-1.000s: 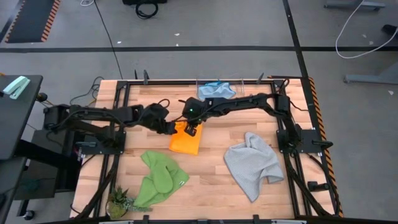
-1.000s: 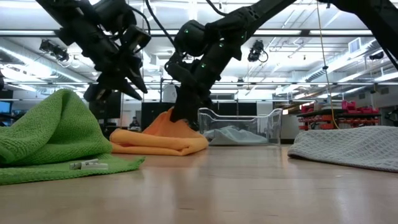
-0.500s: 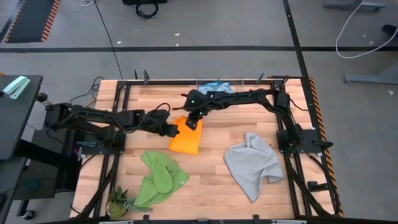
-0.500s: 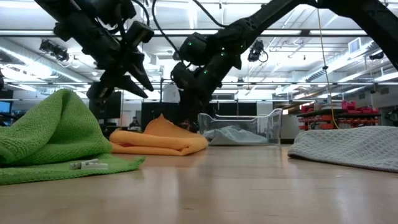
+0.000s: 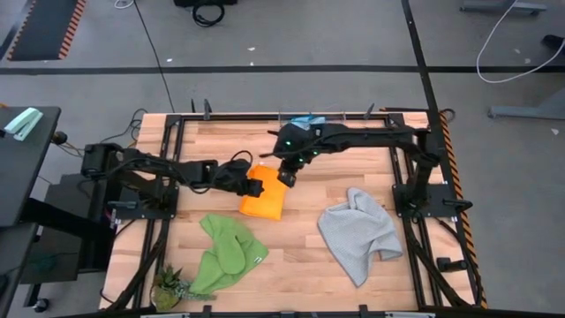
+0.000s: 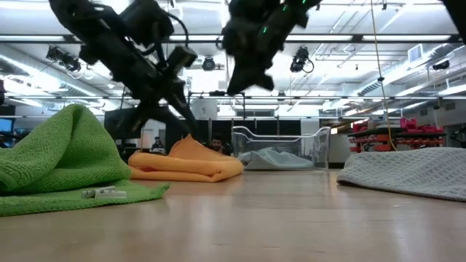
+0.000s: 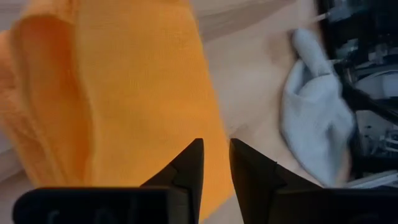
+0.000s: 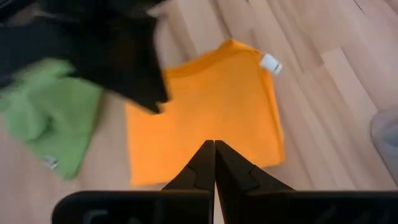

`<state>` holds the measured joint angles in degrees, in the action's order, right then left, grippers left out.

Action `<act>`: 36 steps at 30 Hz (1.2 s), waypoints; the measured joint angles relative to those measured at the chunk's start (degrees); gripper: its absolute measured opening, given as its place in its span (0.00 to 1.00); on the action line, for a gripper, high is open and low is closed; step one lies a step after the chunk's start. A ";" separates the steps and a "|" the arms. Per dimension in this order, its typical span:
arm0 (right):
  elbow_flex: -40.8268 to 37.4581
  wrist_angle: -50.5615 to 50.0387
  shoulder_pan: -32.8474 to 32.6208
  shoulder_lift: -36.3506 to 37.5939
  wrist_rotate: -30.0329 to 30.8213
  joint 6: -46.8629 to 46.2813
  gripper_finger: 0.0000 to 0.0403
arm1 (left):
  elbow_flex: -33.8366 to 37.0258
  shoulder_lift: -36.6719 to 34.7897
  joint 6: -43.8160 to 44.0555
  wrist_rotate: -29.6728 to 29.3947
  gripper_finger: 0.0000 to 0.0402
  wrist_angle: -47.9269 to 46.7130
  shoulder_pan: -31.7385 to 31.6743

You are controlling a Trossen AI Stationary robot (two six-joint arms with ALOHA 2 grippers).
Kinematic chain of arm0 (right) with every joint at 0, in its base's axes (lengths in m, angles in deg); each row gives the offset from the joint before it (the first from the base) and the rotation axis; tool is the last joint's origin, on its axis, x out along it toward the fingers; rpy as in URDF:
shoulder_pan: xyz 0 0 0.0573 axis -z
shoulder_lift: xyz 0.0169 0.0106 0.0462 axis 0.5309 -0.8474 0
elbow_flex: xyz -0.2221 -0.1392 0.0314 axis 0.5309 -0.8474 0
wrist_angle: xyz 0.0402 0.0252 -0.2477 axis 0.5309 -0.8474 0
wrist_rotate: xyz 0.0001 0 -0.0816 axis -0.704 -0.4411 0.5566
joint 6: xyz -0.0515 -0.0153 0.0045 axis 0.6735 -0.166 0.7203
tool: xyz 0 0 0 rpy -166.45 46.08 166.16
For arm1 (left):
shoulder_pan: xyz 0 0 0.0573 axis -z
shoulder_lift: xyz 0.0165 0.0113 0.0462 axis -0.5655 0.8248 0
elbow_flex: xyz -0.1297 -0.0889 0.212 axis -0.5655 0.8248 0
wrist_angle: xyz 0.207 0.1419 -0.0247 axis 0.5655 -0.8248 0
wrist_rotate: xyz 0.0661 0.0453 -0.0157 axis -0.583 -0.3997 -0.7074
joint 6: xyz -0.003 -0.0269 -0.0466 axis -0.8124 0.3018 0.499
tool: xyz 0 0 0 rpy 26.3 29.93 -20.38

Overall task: Fold microfiber towels
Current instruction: Put the orange microfiber cloth into the transparent bin

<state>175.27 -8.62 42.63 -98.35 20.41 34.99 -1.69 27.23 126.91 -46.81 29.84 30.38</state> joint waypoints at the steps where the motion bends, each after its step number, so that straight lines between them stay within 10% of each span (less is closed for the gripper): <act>1: -0.02 -0.93 -0.73 1.18 0.56 -0.49 0.03 | 0.20 0.33 0.02 0.02 0.22 -0.74 -0.07; 22: -43.09 12.91 -5.02 43.36 1.81 -33.25 0.02 | 0.11 4.81 -7.04 -0.10 0.23 6.83 -0.61; 36: -52.33 8.84 -9.83 47.89 0.87 -42.17 0.03 | 0.11 4.77 -17.02 -0.21 0.23 6.02 0.12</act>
<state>122.94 0.22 32.80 -50.45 21.28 -7.18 -1.59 32.00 109.89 -47.03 35.87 30.49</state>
